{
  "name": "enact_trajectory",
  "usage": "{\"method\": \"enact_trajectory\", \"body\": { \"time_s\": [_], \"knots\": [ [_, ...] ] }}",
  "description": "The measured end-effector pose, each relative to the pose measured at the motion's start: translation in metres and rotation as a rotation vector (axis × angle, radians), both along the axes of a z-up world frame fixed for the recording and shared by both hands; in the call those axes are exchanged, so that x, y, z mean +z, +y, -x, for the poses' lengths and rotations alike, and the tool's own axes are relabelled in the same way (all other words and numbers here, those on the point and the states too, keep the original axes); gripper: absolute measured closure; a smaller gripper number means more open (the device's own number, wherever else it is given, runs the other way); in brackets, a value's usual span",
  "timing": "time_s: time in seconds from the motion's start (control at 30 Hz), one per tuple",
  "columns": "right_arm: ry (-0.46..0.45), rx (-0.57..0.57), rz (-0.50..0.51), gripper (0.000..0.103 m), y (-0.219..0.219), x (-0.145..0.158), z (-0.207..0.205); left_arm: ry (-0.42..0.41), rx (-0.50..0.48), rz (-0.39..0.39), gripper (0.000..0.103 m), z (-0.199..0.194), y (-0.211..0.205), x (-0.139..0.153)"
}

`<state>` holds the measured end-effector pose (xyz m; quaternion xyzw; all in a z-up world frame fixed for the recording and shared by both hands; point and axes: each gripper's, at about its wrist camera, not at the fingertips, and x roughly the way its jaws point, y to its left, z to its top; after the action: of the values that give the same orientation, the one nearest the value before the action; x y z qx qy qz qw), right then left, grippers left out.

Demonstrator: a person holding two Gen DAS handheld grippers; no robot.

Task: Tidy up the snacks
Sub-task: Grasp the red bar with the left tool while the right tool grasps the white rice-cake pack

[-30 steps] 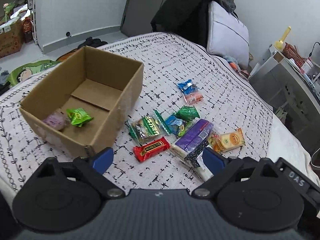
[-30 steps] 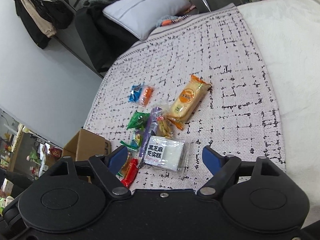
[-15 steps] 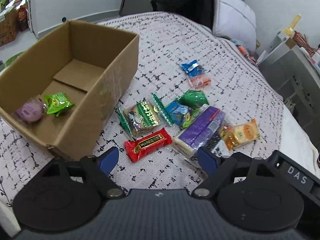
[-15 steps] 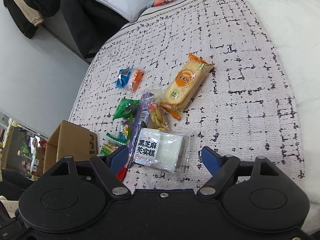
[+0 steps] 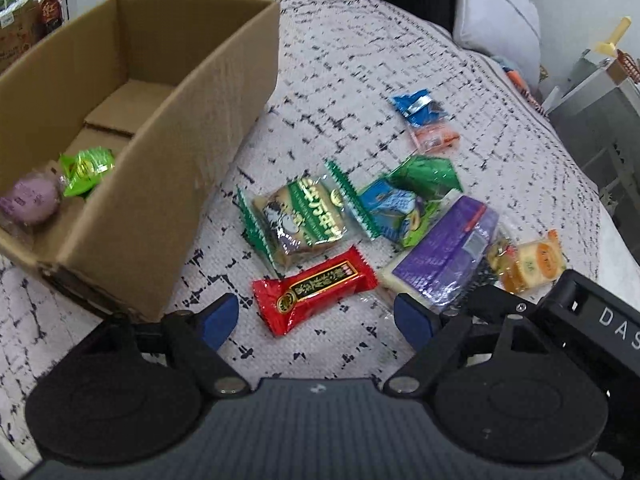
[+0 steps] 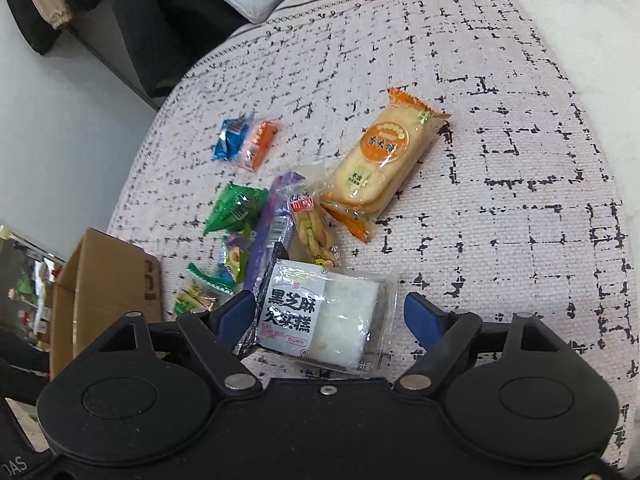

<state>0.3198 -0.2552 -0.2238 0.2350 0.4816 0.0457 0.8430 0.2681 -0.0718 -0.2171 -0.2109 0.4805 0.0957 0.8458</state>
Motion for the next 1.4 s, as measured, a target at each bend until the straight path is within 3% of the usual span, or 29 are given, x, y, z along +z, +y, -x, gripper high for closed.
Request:
{"method": "enact_trajectory", "body": {
  "time_s": [0.1,0.17,0.2,0.27,0.3,0.43,0.73,0.93,1.4],
  "knots": [
    [-0.004,0.013,0.023,0.02,0.006,-0.001,-0.003,-0.011,-0.009,-0.029,0.029,0.001,-0.003,-0.002],
    [-0.007,0.019,0.044,0.02,0.01,-0.002,-0.004,-0.013,-0.016,-0.04,0.042,0.001,-0.004,-0.002],
    [-0.008,0.025,0.061,0.023,0.012,-0.003,-0.004,-0.011,-0.01,-0.045,0.047,0.001,-0.004,-0.001],
    [-0.019,0.04,0.105,0.028,0.016,-0.003,-0.003,-0.007,0.001,-0.039,0.066,0.001,-0.001,-0.001],
    [-0.024,0.051,0.121,0.035,0.017,-0.003,-0.002,-0.01,0.004,-0.027,0.068,0.002,0.001,0.0],
    [-0.032,0.061,0.13,0.042,0.016,0.0,-0.001,-0.023,-0.002,0.009,0.084,0.006,0.003,0.006],
    [-0.074,0.046,0.095,0.047,0.008,0.016,0.013,-0.106,-0.012,0.017,0.09,0.025,0.002,0.033],
    [-0.117,0.047,0.061,0.047,0.004,0.03,0.024,-0.157,-0.01,0.032,0.102,0.042,0.007,0.051],
    [-0.194,0.097,0.012,0.048,0.008,0.049,0.037,-0.242,-0.013,0.027,0.103,0.065,0.008,0.086]
  ]
}}
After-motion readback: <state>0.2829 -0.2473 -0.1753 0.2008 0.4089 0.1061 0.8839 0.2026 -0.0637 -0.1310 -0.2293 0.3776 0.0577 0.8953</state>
